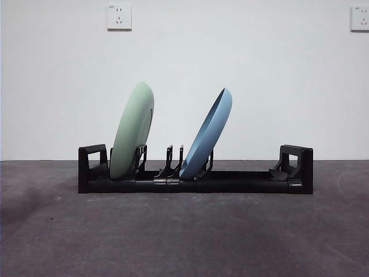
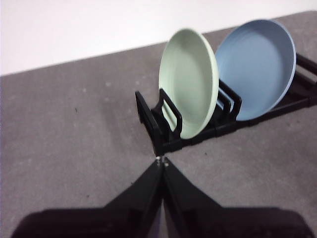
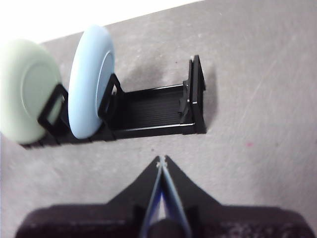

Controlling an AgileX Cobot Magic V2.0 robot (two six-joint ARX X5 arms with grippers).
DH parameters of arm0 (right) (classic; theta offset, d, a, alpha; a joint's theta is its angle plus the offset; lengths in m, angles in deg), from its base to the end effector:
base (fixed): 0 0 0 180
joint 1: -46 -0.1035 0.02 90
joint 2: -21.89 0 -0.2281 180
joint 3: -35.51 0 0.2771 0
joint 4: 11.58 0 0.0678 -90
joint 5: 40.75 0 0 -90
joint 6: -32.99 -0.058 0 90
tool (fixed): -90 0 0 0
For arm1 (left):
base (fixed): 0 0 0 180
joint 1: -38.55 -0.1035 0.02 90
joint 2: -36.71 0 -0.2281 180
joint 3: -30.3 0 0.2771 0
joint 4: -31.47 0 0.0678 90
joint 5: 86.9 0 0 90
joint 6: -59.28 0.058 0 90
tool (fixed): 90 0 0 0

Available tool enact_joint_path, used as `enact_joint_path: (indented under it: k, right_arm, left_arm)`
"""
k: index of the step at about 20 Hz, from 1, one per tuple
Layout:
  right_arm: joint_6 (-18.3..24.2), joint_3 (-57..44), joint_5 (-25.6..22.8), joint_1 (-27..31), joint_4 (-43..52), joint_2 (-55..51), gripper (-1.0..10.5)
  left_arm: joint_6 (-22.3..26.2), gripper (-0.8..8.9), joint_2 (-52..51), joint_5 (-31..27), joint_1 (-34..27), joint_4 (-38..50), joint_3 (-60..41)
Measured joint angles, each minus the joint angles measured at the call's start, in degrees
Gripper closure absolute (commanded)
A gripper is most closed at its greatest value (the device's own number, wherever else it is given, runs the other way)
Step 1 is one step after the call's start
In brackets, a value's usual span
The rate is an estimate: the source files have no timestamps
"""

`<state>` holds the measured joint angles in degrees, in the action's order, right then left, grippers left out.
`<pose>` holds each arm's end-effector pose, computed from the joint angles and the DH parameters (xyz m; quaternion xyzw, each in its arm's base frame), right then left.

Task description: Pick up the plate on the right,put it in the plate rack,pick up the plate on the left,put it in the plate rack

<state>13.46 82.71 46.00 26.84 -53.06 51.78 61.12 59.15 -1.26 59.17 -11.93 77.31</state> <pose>0.1914 0.0630 0.2481 0.1242 0.2253 0.0985 0.9613 0.1701 -0.0593 0.2652 0.0511 0.1575 -0.1421 0.9759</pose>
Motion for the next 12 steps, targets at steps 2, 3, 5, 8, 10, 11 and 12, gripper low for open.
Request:
enact_joint_path:
  k: [2, 3, 5, 8, 10, 11, 12]
  right_arm:
    - [-1.8, 0.0, -0.4, 0.0, -0.2, 0.0, 9.5]
    - [-2.2, 0.0, -1.1, 0.0, -0.2, 0.1, 9.5]
    - [-2.6, 0.0, -1.3, 0.0, -0.2, 0.1, 9.5]
    - [-2.8, 0.0, -1.3, 0.0, -0.2, 0.1, 9.5]
    - [-2.8, 0.0, -1.4, 0.0, -0.2, 0.2, 9.5]
    - [-2.8, 0.0, -1.4, 0.0, -0.2, 0.2, 9.5]
    - [-2.8, 0.0, -1.4, 0.0, -0.2, 0.2, 9.5]
  left_arm:
    - [0.0, 8.16, 0.8, 0.0, 0.0, -0.5, 0.0]
    - [0.0, 8.16, 1.2, 0.0, 0.0, -0.6, 0.0]
    - [-0.2, 8.16, 2.1, 0.0, 0.0, -0.8, 0.0]
    - [-0.3, 8.16, 3.2, 0.0, 0.0, -0.8, 0.0]
    - [1.7, 8.16, 3.2, -0.4, 0.0, -2.2, 0.0]
    - [2.3, 8.16, 2.0, -0.3, -0.5, -2.9, -0.1]
    - [2.8, 8.16, 0.3, 0.9, -1.7, -1.7, -0.9]
